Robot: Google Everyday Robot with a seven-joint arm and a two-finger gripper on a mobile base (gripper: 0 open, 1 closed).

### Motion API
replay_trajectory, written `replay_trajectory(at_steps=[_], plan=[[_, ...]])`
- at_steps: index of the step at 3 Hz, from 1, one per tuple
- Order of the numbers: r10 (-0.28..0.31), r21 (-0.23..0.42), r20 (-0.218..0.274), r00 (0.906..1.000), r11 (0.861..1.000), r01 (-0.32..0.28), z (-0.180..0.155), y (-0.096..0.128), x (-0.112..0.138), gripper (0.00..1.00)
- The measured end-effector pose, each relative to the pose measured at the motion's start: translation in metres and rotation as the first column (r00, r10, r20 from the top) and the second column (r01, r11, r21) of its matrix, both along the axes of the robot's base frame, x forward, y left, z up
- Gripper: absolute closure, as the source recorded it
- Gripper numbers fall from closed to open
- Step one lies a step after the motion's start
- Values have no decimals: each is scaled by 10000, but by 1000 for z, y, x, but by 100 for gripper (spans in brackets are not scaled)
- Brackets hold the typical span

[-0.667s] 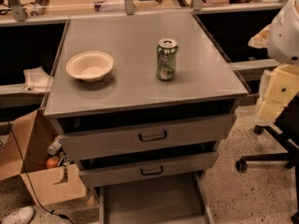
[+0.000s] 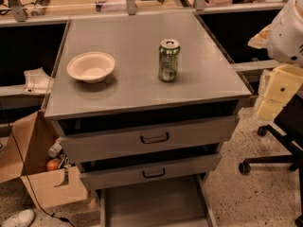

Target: Place green can into bottom drawer

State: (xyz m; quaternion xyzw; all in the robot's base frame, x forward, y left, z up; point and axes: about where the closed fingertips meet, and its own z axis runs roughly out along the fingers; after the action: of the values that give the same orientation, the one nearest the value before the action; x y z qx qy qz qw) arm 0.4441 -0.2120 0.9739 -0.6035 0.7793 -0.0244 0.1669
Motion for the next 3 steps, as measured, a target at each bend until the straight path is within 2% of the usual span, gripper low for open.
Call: replay_trajectory(at_steps=[1, 2, 3], plan=[[164, 570, -64, 9998, 9982, -160, -14, 14, 17, 0], [544, 1257, -196, 9983, 9907, -515, -44, 44, 54, 0], [593, 1413, -194, 9980, 9884, -560, -50, 50, 61, 0]])
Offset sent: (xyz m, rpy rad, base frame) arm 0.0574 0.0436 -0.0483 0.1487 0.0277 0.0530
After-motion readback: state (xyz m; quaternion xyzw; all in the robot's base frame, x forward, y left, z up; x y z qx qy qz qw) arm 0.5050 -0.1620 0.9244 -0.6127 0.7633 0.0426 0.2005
